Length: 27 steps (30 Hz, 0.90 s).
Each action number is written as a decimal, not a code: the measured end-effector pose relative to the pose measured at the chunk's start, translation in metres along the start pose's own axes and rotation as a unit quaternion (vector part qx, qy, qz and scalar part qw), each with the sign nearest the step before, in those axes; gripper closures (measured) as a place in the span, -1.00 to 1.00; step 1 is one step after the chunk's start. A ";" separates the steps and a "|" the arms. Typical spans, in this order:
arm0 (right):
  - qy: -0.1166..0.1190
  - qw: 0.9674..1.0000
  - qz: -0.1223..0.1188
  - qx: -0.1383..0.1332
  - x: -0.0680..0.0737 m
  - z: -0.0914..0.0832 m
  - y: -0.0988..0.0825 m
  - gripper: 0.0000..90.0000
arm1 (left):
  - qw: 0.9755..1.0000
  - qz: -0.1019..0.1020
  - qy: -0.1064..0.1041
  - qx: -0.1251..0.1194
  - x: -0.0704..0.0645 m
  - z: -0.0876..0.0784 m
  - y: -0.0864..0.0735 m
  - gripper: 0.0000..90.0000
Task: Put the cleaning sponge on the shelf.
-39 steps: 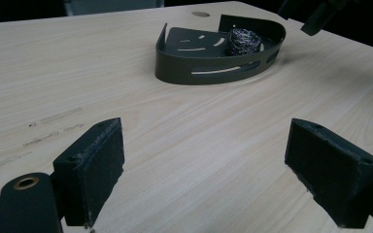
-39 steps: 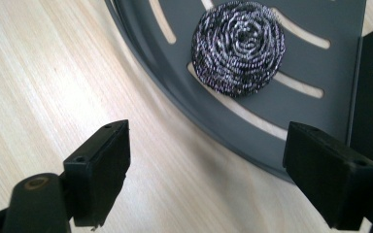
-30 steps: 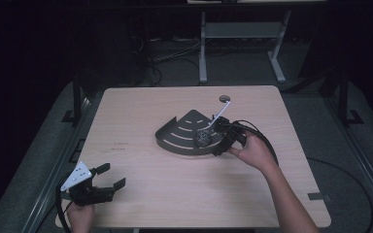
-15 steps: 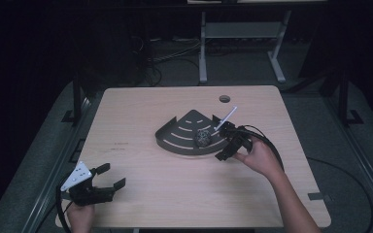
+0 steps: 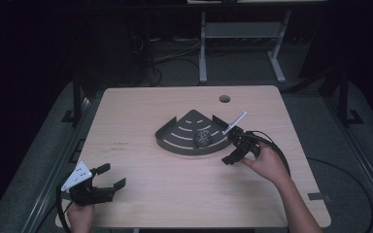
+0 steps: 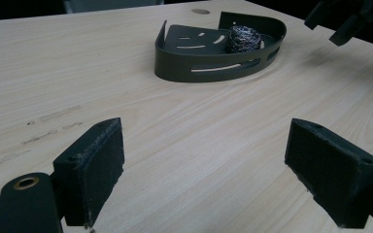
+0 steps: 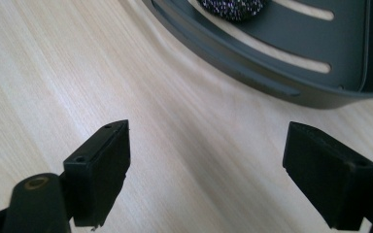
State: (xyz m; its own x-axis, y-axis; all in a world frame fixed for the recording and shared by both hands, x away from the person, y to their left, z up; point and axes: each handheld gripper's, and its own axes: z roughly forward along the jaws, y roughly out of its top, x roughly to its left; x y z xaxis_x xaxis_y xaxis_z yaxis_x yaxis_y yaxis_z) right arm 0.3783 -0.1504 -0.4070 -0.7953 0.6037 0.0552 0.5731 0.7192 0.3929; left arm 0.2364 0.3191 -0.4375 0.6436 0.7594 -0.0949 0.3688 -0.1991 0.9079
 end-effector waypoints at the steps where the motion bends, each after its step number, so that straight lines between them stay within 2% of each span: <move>1: 0.000 1.000 -0.001 0.000 -0.001 0.000 -0.001 -0.62 | 1.000 0.000 0.000 0.000 0.000 0.000 0.000 -0.70; 14: -0.001 1.000 0.012 -0.001 -0.002 -0.002 -0.019 -0.62 | 1.000 0.002 -0.001 0.002 -0.001 0.001 0.000 -0.70; 27: 0.000 1.000 0.014 0.000 0.002 0.000 -0.036 -0.62 | 1.000 0.002 -0.001 0.002 -0.002 0.001 0.000 -0.70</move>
State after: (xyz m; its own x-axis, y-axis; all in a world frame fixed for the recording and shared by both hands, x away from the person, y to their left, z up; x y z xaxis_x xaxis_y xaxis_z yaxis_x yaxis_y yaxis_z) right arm 0.3564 -0.1751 -0.4211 -0.7789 0.6237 0.0658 0.5952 0.7020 0.3910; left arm 0.2363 0.3171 -0.4377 0.6461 0.7576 -0.0930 0.3701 -0.2044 0.9062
